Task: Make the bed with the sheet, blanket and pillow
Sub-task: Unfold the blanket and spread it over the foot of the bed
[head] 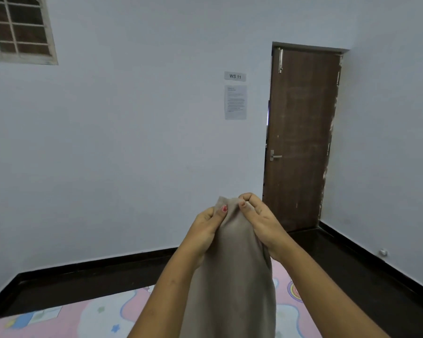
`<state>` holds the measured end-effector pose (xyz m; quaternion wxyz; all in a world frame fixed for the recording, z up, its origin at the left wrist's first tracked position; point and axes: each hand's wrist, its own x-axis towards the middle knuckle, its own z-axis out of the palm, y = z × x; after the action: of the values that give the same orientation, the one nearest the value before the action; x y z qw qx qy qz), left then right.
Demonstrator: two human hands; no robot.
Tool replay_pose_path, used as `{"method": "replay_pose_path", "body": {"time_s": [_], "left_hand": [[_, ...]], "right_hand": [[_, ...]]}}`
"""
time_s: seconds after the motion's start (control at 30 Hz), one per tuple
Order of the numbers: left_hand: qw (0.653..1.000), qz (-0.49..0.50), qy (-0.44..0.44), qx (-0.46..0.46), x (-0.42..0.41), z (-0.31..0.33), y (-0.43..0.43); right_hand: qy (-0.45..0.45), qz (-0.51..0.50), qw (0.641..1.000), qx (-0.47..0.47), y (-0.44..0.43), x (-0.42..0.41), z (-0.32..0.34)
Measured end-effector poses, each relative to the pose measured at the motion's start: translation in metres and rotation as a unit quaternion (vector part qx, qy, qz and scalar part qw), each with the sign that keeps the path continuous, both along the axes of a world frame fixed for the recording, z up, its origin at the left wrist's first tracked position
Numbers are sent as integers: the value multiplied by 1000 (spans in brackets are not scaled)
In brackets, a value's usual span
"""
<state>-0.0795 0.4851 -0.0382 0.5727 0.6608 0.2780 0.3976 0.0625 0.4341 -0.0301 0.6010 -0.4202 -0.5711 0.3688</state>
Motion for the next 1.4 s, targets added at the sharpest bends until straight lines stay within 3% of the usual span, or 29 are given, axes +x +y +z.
{"method": "replay_pose_path", "body": {"time_s": [0.17, 0.27, 0.5, 0.77, 0.9, 1.0, 1.07, 1.17, 1.23, 1.3, 1.4], "left_hand": [[998, 50, -14, -34, 45, 3, 1], [995, 92, -12, -30, 70, 3, 0], [977, 204, -23, -52, 105, 2, 7], [909, 393, -41, -129, 119, 26, 45], [904, 397, -102, -118, 131, 64, 72], [919, 366, -137, -48, 142, 98, 81], [946, 316, -58, 51, 151, 115, 70], [985, 110, 42, 130, 168, 118, 33], [977, 9, 146, 157, 180, 98, 11], [966, 9, 195, 167, 189, 66, 3], [962, 117, 199, 143, 195, 34, 5]], "right_hand": [[-38, -111, 990, 71, 19, 36, -7], [-45, -127, 988, 75, 28, 56, -9], [34, -152, 985, 77, 36, 73, -22], [-13, -129, 990, 52, 40, 99, -18], [-43, -135, 988, 62, 40, 117, -2], [-30, -129, 990, 52, 40, 130, 6], [10, -122, 991, 54, 40, 136, 13], [37, -122, 990, 65, 44, 143, 31], [58, -105, 991, 63, 49, 143, 38], [77, -104, 990, 48, 52, 145, 33], [112, -83, 990, 8, 50, 151, 16]]}}
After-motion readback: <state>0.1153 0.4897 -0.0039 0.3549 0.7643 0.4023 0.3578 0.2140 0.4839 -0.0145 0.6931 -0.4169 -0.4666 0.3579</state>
